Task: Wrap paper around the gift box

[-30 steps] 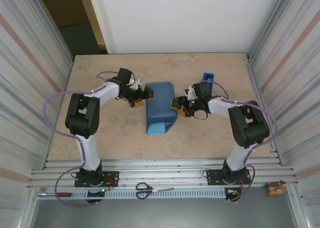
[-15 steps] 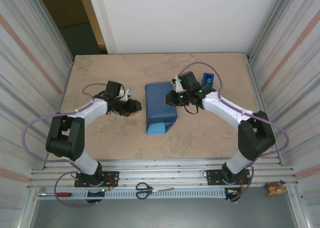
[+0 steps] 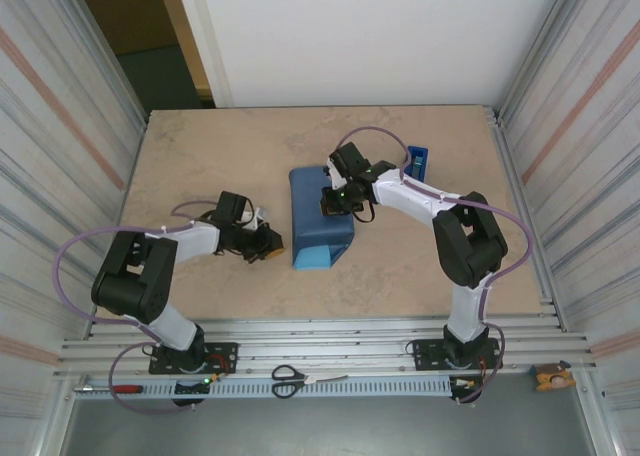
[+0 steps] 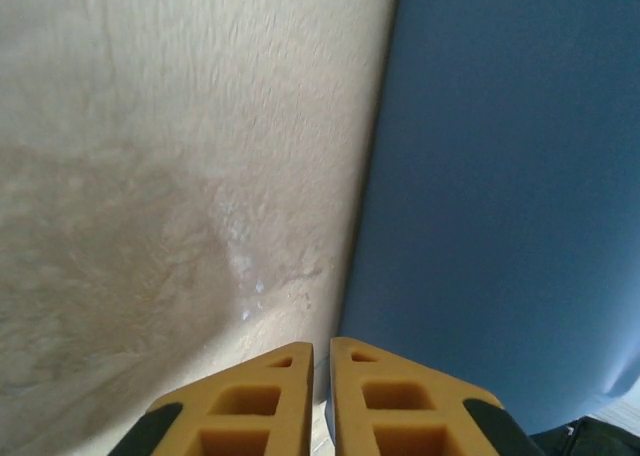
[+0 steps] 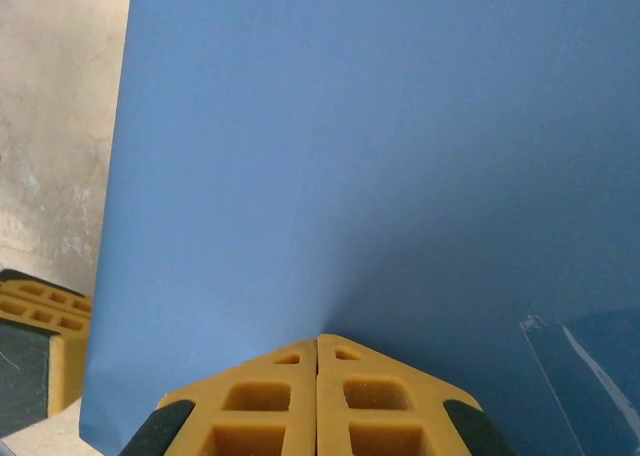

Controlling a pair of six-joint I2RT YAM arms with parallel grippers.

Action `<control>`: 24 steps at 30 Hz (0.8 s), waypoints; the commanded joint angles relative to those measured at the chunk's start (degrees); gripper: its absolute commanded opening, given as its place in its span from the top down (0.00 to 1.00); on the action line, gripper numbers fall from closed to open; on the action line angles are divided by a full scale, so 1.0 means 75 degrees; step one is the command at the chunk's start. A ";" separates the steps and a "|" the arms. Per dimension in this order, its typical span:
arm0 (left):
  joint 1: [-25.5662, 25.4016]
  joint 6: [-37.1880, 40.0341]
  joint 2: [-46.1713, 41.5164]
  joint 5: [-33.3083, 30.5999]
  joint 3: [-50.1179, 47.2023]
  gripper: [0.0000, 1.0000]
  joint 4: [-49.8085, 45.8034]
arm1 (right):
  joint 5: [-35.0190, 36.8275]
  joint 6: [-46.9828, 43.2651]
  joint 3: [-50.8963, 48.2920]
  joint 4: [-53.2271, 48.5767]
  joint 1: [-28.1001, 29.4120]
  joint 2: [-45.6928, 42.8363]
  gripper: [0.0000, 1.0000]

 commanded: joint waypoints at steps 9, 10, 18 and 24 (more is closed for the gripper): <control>-0.0724 -0.2094 -0.0104 -0.0281 -0.1135 1.00 0.2181 | 0.0182 0.0169 -0.0529 -0.0456 0.0021 0.0250 0.96; -0.0797 -0.2239 -0.0104 -0.0315 -0.1200 1.00 0.2354 | 0.0159 0.0182 -0.0562 -0.0439 0.0012 0.0259 0.96; -0.1473 -0.3329 -0.0080 -0.1216 -0.1660 1.00 0.3697 | -0.0028 0.0225 -0.0802 -0.0213 -0.0002 0.0214 0.96; -0.1848 -0.3970 -0.0071 -0.1931 -0.1701 1.00 0.4479 | -0.0151 0.0240 -0.0965 -0.0047 -0.0092 0.0171 0.96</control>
